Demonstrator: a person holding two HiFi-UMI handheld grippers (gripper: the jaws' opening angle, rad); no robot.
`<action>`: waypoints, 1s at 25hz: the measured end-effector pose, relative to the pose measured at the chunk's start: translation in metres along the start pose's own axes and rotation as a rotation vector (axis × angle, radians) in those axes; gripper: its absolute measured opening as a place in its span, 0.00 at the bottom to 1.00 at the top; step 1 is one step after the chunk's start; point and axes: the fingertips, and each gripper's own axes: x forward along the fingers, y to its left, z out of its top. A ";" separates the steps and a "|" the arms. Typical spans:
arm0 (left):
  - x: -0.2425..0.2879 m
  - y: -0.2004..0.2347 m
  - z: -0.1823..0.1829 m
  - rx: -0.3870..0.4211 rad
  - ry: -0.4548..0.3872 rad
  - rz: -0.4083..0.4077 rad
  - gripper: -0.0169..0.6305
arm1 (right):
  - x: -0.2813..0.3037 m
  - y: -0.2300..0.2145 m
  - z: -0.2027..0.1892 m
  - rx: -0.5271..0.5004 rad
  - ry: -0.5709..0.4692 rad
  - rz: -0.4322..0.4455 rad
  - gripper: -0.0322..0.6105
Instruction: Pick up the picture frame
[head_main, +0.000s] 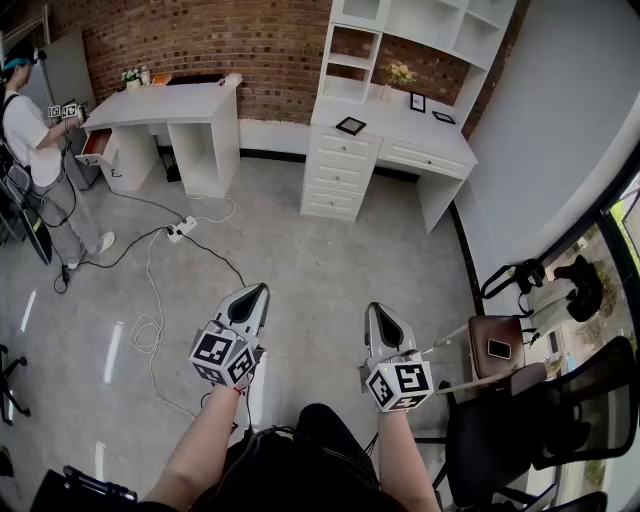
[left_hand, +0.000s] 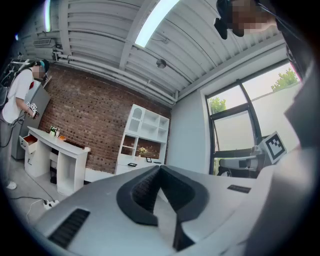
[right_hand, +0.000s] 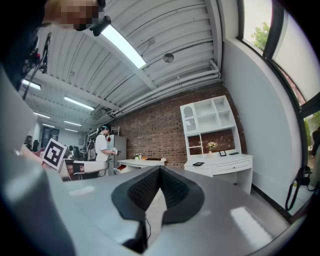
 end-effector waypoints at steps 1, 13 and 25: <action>0.000 0.002 -0.001 -0.003 0.001 0.003 0.02 | 0.001 -0.002 -0.001 0.002 0.003 -0.002 0.05; 0.056 0.032 -0.013 0.013 0.031 0.020 0.02 | 0.059 -0.052 -0.026 0.059 0.026 -0.033 0.05; 0.164 0.068 -0.002 0.012 0.041 0.054 0.02 | 0.157 -0.133 -0.018 0.101 0.029 -0.011 0.05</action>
